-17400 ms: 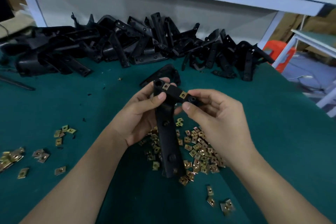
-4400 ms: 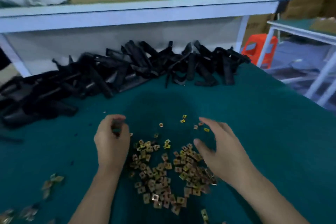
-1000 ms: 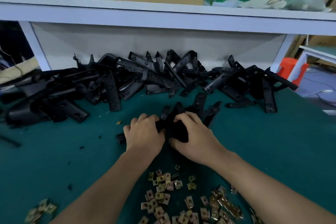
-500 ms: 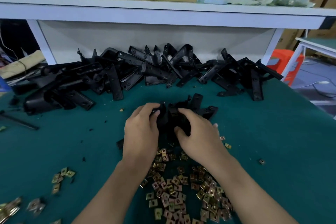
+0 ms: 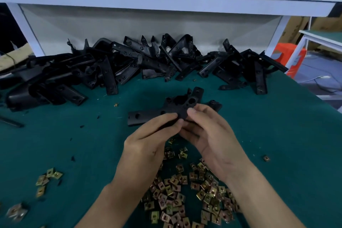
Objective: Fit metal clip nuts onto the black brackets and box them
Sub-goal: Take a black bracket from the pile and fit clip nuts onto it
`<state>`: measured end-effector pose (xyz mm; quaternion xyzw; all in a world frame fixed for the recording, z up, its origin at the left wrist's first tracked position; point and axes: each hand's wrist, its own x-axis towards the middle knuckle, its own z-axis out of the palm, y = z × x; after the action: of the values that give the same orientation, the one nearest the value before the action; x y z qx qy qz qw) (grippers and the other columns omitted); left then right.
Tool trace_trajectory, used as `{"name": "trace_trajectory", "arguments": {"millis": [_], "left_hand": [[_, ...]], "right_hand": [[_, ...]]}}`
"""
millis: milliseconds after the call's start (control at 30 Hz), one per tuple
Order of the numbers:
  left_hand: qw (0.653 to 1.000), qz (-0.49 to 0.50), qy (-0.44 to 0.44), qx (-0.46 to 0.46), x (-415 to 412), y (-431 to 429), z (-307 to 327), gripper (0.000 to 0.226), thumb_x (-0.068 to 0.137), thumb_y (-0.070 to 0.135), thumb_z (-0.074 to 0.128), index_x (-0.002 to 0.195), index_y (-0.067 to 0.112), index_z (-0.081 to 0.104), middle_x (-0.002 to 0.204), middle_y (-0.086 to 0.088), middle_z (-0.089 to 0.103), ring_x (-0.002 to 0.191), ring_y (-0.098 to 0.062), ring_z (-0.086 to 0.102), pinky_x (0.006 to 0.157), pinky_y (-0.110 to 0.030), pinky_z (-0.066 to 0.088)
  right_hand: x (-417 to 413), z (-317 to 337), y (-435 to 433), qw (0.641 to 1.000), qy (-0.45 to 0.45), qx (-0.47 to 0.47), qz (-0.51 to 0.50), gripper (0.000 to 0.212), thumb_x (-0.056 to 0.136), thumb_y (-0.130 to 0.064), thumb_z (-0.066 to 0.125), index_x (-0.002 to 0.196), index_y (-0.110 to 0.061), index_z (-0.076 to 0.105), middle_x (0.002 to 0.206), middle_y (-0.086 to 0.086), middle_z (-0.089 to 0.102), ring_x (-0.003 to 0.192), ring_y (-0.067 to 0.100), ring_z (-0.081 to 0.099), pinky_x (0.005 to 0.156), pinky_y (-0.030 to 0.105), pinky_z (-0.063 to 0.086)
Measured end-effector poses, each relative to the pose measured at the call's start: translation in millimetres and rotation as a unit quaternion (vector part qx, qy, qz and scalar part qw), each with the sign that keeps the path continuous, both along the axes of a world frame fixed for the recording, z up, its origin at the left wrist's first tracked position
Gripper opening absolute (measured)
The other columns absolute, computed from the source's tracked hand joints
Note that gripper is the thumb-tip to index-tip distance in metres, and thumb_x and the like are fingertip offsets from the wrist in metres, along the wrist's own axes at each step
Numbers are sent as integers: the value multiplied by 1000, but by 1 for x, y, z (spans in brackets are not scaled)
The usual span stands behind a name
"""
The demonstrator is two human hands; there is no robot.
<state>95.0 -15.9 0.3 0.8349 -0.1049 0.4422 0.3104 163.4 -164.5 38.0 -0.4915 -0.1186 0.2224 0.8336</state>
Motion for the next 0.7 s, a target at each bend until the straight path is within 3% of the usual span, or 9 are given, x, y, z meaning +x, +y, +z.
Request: {"name": "trace_trajectory", "arguments": {"millis": [133, 233, 300, 367, 433, 533, 600, 667, 700], "left_hand": [[999, -16, 6, -31, 2, -1, -4, 50, 79, -26, 66, 113, 9, 77, 124, -2, 68, 121, -10, 63, 103, -24, 50], [975, -17, 69, -212, -1, -6, -8, 35, 86, -6, 66, 107, 21, 68, 103, 11, 71, 98, -6, 69, 85, -22, 55], [888, -100, 129, -430, 1, -9, -5, 19, 84, 22, 67, 103, 19, 68, 100, 4, 72, 91, -14, 70, 80, -31, 57], [785, -208, 180, -555, 3, -3, -4, 39, 82, 41, 69, 112, 15, 73, 117, -9, 72, 112, -29, 66, 94, -41, 54], [746, -290, 205, -564, 1, 4, 0, 54, 88, 44, 72, 128, 6, 67, 132, -17, 66, 127, -32, 60, 102, -38, 52], [712, -304, 248, -582, -1, 11, 5, 55, 90, 40, 74, 130, 3, 66, 134, -20, 64, 127, -34, 60, 102, -38, 52], [698, -298, 246, -603, 0, 16, 4, 42, 96, 37, 64, 126, 7, 70, 133, -18, 66, 125, -31, 62, 103, -37, 52], [678, -293, 234, -632, 2, 20, 5, 42, 99, 34, 60, 132, 9, 67, 138, -15, 63, 129, -28, 59, 113, -42, 41], [671, -285, 227, -645, 4, 23, 4, 45, 98, 34, 62, 135, 9, 64, 140, -14, 62, 131, -27, 58, 117, -44, 35]], "right_hand": [[1, -8, 4, 998, -52, 2, -34, 12, 84, -18, 72, 93, -12, 76, 98, 10, 73, 93, 21, 69, 83, 30, 58], [3, -11, 4, 998, -34, 25, -54, 6, 81, -15, 71, 85, -14, 76, 89, 8, 72, 85, 18, 68, 82, 32, 59], [4, -11, 2, 999, -29, 40, -20, 5, 81, -14, 72, 85, -12, 75, 90, 10, 70, 85, 20, 68, 82, 33, 60], [-1, -11, 2, 998, -38, 37, 33, 9, 82, -15, 75, 89, -10, 73, 98, 14, 69, 92, 24, 68, 82, 34, 60], [-7, -14, 5, 995, -59, 12, 81, 9, 82, -17, 76, 88, -11, 75, 99, 12, 70, 95, 24, 70, 81, 32, 59], [-12, -16, 7, 980, -148, -115, 69, 9, 85, -24, 77, 91, -16, 76, 91, -2, 72, 88, 12, 71, 76, 26, 59], [-10, -19, 2, 890, -320, -324, 10, 21, 81, -41, 82, 96, -29, 74, 94, -16, 70, 91, 2, 66, 76, 17, 53], [-11, -22, -2, 764, -431, -475, 64, 50, 68, -68, 80, 106, -39, 68, 106, -27, 56, 105, -7, 51, 84, 15, 44], [-13, -24, -3, 732, -443, -506, 112, 60, 63, -76, 76, 111, -42, 65, 110, -29, 49, 110, -9, 44, 89, 15, 40]]}}
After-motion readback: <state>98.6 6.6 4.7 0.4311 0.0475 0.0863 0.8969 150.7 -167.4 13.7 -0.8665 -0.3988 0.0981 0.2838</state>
